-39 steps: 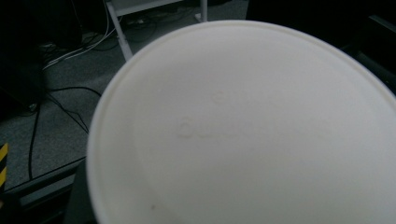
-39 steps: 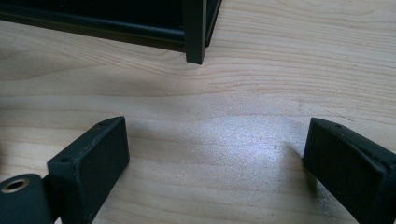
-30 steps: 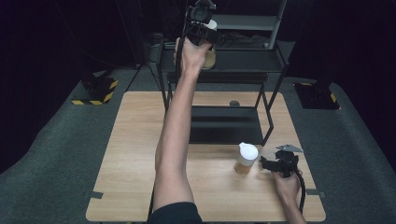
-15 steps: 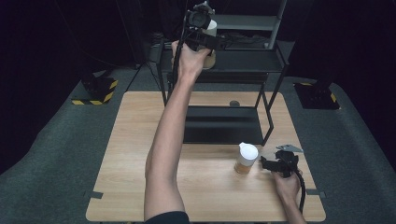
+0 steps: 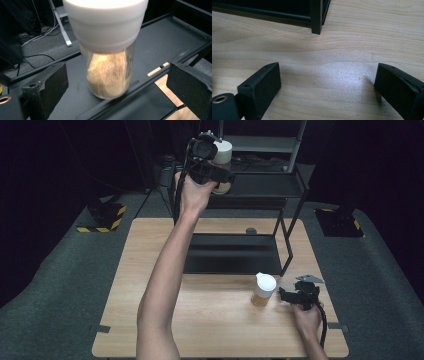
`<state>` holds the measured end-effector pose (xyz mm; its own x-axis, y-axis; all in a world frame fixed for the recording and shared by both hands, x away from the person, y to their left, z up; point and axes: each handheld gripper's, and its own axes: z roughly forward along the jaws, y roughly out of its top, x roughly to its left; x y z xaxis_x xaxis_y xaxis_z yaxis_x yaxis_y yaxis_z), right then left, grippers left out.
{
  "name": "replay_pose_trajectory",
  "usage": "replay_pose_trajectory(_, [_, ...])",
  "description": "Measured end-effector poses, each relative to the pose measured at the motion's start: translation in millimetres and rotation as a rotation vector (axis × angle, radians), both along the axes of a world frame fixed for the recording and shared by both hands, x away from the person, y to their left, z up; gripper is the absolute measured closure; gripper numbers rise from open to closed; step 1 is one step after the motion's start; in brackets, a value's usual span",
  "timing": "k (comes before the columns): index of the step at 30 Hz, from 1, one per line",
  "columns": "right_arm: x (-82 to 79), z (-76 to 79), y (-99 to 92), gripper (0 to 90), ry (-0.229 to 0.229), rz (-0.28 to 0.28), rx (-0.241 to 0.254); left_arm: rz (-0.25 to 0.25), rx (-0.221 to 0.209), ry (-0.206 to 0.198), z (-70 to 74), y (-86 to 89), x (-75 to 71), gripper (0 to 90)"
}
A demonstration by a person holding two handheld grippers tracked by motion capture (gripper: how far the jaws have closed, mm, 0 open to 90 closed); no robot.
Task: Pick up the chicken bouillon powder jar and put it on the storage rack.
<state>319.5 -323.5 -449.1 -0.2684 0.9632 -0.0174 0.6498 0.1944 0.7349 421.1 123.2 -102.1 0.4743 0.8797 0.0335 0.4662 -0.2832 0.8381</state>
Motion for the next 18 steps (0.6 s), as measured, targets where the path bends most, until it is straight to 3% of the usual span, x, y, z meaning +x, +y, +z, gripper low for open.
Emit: replay_pose_trajectory(18, [0.0,-0.1,0.2,6.2,0.0,-0.001,0.001,-0.025,-0.012,0.015,-24.7,20.4,-15.0,4.7])
